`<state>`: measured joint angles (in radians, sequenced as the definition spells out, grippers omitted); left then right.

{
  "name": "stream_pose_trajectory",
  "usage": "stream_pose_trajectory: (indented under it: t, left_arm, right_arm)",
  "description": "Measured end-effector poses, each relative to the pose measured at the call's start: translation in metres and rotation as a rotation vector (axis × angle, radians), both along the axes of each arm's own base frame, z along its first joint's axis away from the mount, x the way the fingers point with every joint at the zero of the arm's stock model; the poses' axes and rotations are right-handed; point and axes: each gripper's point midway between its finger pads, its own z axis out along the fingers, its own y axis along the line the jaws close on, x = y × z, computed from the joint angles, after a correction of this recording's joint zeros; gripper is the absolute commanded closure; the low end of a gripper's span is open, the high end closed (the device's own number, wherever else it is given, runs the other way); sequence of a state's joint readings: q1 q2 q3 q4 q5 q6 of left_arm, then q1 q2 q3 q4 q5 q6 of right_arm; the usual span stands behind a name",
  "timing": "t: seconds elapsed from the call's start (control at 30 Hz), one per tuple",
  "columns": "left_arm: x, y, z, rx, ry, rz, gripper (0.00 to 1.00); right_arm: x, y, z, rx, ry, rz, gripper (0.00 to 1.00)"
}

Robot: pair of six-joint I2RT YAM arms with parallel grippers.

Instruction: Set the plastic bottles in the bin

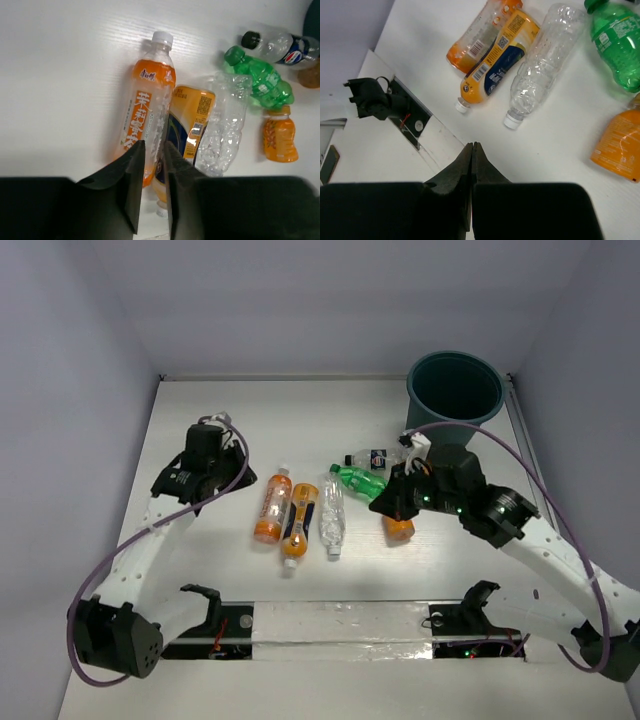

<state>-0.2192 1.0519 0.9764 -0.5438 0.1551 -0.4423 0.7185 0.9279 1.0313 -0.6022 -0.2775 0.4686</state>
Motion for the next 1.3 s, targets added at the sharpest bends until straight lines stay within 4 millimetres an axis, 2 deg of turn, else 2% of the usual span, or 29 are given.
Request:
stream_pose_trajectory:
  t: [0.17,0.23,0.27,0.3,0.4,0.43,0.5,0.77,0.9,1.07,1.3]
  left_arm:
    - [0.005,-0.017,-0.027,0.074,0.068,-0.050,0.54]
    - [0.010,-0.024,-0.039,0.097,0.094,-0.068,0.49]
    - [0.012,-0.026,-0.045,0.108,0.108,-0.074,0.46]
    - [0.014,-0.028,-0.051,0.118,0.123,-0.080,0.41]
    - [0.020,-0.034,-0.068,0.149,0.165,-0.093,0.34]
    - [0.023,-0.036,-0.073,0.157,0.177,-0.097,0.33]
    - [0.029,-0.038,-0.082,0.170,0.198,-0.101,0.33]
    - [0.046,-0.048,-0.107,0.198,0.248,-0.142,0.29]
    - [0.048,-0.050,-0.119,0.208,0.272,-0.157,0.29]
    - [0.047,-0.049,-0.133,0.228,0.303,-0.169,0.29]
    - [0.048,-0.047,-0.139,0.239,0.294,-0.170,0.31]
  right_arm:
    - [0.010,0.021,-0.018,-0.045,0.016,0.005,1.00]
    - [0.014,0.027,-0.025,-0.061,0.019,0.001,0.91]
    - [0.017,0.029,-0.027,-0.065,0.021,-0.004,0.82]
    - [0.021,0.031,-0.030,-0.070,0.023,-0.016,0.58]
    - [0.031,0.034,-0.039,-0.087,0.021,-0.046,0.19]
    - [0.034,0.035,-0.042,-0.093,0.019,-0.054,0.15]
    - [0.039,0.036,-0.052,-0.116,0.025,-0.071,0.10]
    - [0.065,0.046,-0.090,-0.198,0.055,-0.125,0.07]
    - [0.077,0.050,-0.118,-0.267,0.091,-0.152,0.06]
    - [0.090,0.055,-0.137,-0.325,0.111,-0.178,0.05]
    - [0.112,0.067,-0.160,-0.381,0.125,-0.205,0.06]
